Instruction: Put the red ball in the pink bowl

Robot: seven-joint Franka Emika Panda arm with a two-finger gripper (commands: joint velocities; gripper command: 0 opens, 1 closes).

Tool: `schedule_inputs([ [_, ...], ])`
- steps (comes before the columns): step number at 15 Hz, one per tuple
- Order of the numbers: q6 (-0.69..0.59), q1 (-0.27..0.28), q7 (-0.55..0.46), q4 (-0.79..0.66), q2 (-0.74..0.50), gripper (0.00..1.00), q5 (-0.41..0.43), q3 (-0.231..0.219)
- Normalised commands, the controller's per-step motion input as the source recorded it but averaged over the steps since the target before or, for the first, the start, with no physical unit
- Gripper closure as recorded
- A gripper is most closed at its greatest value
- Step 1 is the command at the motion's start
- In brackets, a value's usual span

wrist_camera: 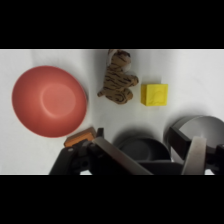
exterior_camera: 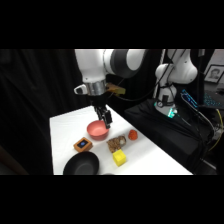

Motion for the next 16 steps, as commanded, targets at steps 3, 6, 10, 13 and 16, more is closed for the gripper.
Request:
schedule_inputs([
  [3,0.07,0.002,0.06,-0.09,-0.08,0.0,-0.023,0.004],
  [6,0.18,0.018,0.13,-0.25,-0.2,0.0,-0.042,-0.002],
  [10,0.26,0.024,0.16,-0.39,-0.31,0.0,-0.042,-0.005],
  [13,0.27,0.017,0.14,-0.47,-0.38,0.0,-0.013,-0.003],
  [16,0.26,0.02,0.14,-0.47,-0.39,0.0,-0.014,0.003],
])
